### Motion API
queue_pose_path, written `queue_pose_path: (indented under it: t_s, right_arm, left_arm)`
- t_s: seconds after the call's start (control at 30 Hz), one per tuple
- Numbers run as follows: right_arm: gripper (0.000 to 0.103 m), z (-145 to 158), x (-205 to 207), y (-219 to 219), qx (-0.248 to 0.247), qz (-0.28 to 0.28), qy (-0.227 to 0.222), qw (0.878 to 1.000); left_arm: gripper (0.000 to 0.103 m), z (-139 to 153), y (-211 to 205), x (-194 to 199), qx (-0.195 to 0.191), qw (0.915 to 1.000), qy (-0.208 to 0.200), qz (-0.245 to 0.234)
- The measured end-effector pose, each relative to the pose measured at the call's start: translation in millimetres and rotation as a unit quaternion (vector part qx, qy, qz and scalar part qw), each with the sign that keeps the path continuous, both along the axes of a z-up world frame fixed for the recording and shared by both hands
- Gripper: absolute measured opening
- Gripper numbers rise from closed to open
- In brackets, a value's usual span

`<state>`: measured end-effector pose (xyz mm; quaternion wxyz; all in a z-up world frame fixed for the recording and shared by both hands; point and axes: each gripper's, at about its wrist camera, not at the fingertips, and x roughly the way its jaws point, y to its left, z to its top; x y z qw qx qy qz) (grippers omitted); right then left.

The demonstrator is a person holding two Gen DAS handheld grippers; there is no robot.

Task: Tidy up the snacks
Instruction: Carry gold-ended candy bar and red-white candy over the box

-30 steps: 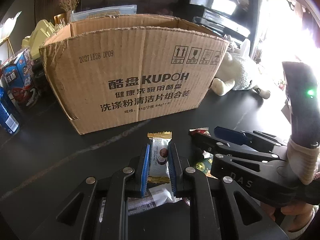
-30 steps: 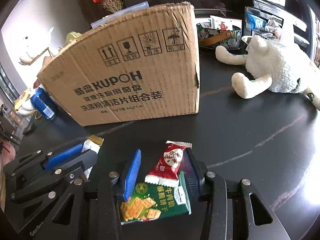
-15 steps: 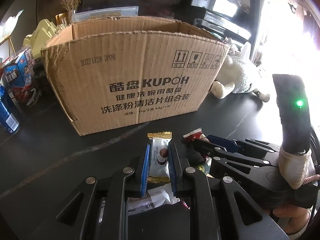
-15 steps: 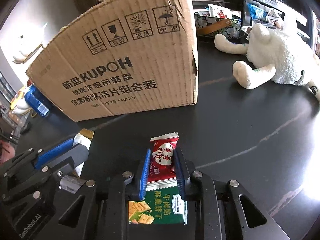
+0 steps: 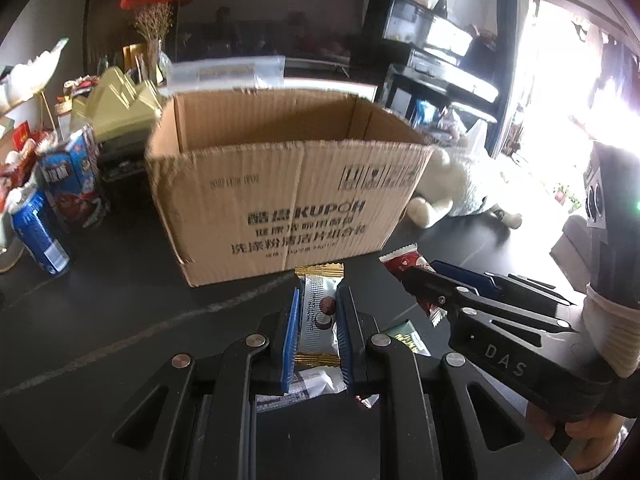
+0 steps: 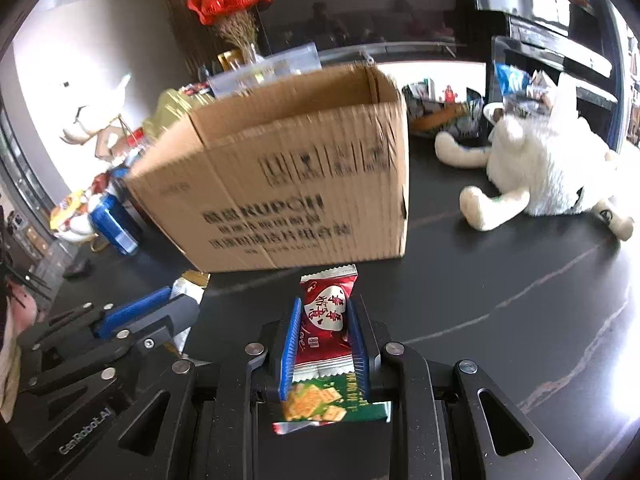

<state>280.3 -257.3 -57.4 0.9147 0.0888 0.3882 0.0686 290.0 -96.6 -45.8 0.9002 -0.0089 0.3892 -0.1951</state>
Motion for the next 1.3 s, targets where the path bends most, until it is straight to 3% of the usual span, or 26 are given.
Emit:
queue_pose_path:
  t_s: [0.7,1.3]
  right_arm:
    - [0.025,89,-26,10,0.011,0.006,-0.097,0.995]
    - [0.025,140,5,16,-0.018,0.016,-0.144,0.989]
  left_arm:
    - [0.019,83,19,-20,-0.013,0.9969,-0.077,0.012]
    - [0.019,127,18,22,0.009,0.9934,-0.114,0.012]
